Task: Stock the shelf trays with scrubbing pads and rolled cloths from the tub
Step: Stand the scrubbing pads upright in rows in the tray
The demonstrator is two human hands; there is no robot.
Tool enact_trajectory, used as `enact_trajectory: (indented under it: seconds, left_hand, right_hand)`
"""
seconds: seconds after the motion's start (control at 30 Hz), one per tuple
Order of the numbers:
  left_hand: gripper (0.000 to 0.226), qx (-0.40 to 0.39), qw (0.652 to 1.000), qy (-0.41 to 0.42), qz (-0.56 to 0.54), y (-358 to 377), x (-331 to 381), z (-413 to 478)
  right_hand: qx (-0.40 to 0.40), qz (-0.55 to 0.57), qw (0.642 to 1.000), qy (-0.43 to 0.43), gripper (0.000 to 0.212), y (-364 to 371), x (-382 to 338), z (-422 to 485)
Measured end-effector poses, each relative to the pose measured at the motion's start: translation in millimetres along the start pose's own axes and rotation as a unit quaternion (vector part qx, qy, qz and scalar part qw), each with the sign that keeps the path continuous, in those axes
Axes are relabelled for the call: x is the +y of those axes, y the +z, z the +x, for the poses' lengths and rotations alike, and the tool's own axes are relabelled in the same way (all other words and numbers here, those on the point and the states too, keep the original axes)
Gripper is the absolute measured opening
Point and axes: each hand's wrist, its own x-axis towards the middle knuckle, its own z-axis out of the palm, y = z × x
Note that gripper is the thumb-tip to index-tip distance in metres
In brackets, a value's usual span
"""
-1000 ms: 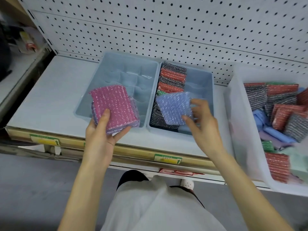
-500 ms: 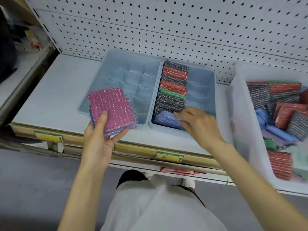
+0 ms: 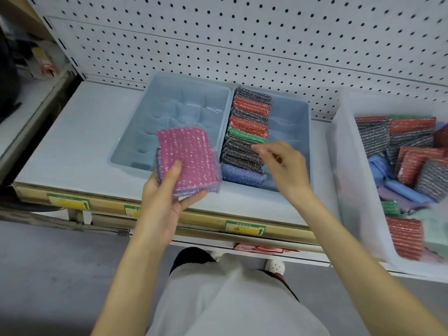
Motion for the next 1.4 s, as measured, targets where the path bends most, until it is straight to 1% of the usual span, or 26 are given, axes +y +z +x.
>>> enact_trajectory:
  seconds: [0.03,0.07,0.1,0.13,0.17,0.2,0.27,0.33,0.37,0.43,0.47,0.53,0.57,0.63,0.7,0.77,0.8,0.87,0.93,1.0,1.13,1.2,1.27,1.33,1.37,1.4]
  left_hand:
    - [0.037,-0.018,1.0,-0.007,0.012,3,-2,-1]
    - [0.037,-0.035,0.999,-0.014,0.027,6,-6,-2]
    - [0.036,-0.049,0.998,-0.017,0.042,9,-9,-3]
    - [0.036,-0.058,0.997,-0.015,0.056,13,-12,-4]
    - [0.038,-0.063,0.996,-0.009,0.066,16,-14,-5]
    - [0.04,-0.065,0.995,-0.002,0.073,19,-15,-5]
    - [0.041,-0.065,0.994,0.009,0.083,21,-15,-4]
    - [0.037,-0.06,0.994,0.017,0.086,19,-12,-1]
    - [0.033,-0.056,0.995,0.02,0.082,17,-10,1]
    - [0.025,-0.041,0.997,0.02,0.06,12,-5,6]
    - [0.021,-0.03,0.998,0.022,0.05,9,-2,8]
    - [0.018,-0.005,0.999,0.03,0.044,2,2,12]
    - [0.017,0.008,0.999,0.032,0.041,-2,4,14]
    - [0.02,0.032,0.998,0.033,0.035,-9,6,17]
    - [0.026,0.047,0.998,0.033,0.031,-13,7,18]
    - [0.031,0.051,0.998,0.033,0.031,-14,6,19]
    - [0.032,0.052,0.998,0.032,0.031,-14,6,20]
    - [0.034,0.055,0.998,0.031,0.031,-15,5,19]
    - [0.034,0.057,0.997,0.03,0.03,-17,5,19]
    - [0.033,0.062,0.997,0.029,0.028,-19,5,18]
    - [0.036,0.071,0.997,0.032,0.028,-23,6,17]
    - [0.036,0.072,0.997,0.031,0.027,-23,6,17]
    - [0.034,0.069,0.997,0.03,0.026,-20,5,17]
    - [0.029,0.064,0.997,0.031,0.026,-18,5,17]
    - [0.027,0.063,0.997,0.032,0.026,-17,6,17]
    - [0.025,0.063,0.997,0.033,0.025,-17,6,18]
  right_hand:
    - [-0.002,0.112,0.993,0.049,0.017,-3,-12,-3]
    - [-0.027,0.195,0.977,0.084,0.015,-3,-23,-7]
    - [-0.064,0.237,0.964,0.105,0.015,-1,-33,-12]
    - [-0.091,0.232,0.962,0.107,0.019,4,-39,-16]
    - [-0.099,0.209,0.968,0.101,0.024,11,-43,-20]
    - [-0.088,0.184,0.975,0.091,0.027,17,-45,-23]
    - [-0.058,0.188,0.976,0.097,0.023,25,-43,-26]
    - [-0.055,0.232,0.963,0.129,0.018,26,-40,-28]
    - [-0.045,0.271,0.949,0.154,0.017,24,-37,-28]
    - [0.008,0.348,0.917,0.195,0.015,15,-31,-27]
    - [0.04,0.349,0.916,0.192,0.016,8,-27,-25]
    - [0.075,0.26,0.953,0.134,0.018,-7,-13,-24]
    - [0.065,0.208,0.971,0.099,0.019,-13,-6,-24]
    - [0.015,0.13,0.989,0.064,0.02,-17,3,-27]
    - [0.0,-0.012,1.0,-0.004,0.022,-12,10,-32]
    - [0.008,-0.17,0.98,-0.105,0.025,-5,13,-32]
    - [0.008,-0.214,0.967,-0.142,0.024,-1,10,-30]
    - [-0.005,-0.269,0.945,-0.185,0.023,4,8,-26]
    - [-0.029,-0.319,0.928,-0.192,0.033,6,8,-21]
    - [-0.041,-0.358,0.912,-0.195,0.047,5,12,-19]
    - [-0.066,-0.403,0.889,-0.208,0.046,7,8,-21]
    - [-0.091,-0.419,0.883,-0.192,0.049,12,7,-21]
    - [-0.122,-0.415,0.888,-0.158,0.051,13,8,-18]
    - [-0.156,-0.373,0.907,-0.115,0.045,8,7,-13]
    - [-0.161,-0.341,0.919,-0.113,0.043,5,8,-13]
    - [-0.146,-0.318,0.929,-0.125,0.043,1,6,-15]
